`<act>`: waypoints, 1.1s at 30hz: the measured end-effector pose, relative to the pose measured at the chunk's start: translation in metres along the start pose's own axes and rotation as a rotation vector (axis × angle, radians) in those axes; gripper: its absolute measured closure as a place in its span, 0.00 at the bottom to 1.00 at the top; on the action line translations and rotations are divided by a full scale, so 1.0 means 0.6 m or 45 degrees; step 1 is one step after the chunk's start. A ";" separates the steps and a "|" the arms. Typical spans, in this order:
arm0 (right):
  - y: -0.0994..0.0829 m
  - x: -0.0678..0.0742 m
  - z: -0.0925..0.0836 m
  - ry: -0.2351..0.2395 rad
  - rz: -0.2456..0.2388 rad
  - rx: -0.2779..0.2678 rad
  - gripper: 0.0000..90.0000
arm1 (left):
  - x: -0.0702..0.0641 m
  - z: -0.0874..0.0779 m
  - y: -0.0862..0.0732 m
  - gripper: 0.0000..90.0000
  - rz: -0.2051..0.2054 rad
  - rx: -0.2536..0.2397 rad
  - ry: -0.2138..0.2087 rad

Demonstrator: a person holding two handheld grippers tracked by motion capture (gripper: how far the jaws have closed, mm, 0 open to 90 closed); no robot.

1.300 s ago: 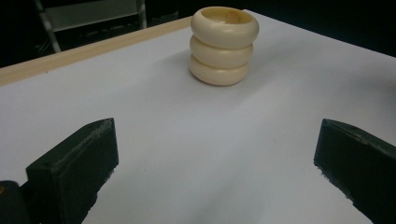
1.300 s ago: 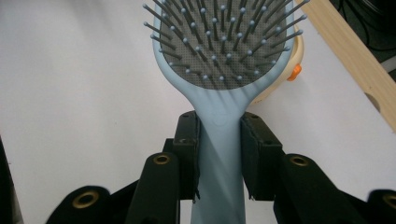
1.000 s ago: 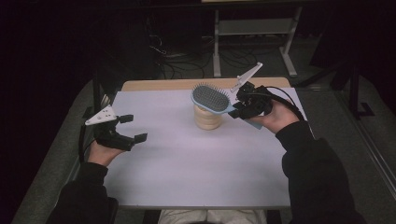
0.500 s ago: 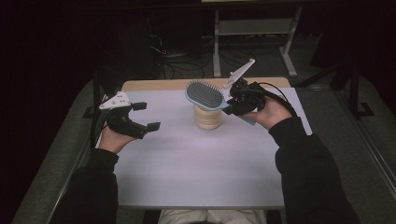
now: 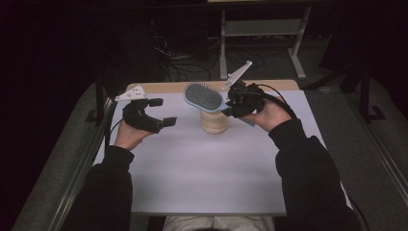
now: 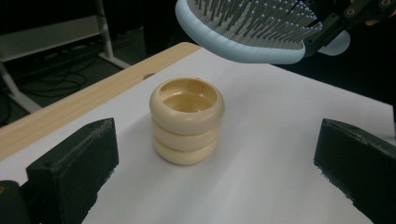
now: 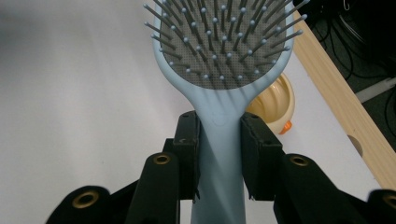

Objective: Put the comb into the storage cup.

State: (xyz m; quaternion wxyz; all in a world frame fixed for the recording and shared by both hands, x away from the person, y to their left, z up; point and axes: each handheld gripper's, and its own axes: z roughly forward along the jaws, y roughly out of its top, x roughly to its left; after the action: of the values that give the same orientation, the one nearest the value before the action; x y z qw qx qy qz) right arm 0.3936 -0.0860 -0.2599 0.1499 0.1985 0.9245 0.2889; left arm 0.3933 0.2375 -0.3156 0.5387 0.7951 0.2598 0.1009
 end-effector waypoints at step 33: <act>0.020 0.010 0.046 -0.020 -0.038 -0.065 0.76 | 0.029 0.067 0.024 0.02 -0.339 -0.131 -0.085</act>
State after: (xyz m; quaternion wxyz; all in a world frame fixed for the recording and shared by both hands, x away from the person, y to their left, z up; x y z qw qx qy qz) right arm 0.4025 -0.0612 -0.2753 0.1664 0.1829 0.9185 0.3084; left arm 0.4303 0.2103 -0.3206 0.5956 0.7279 0.3393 0.0152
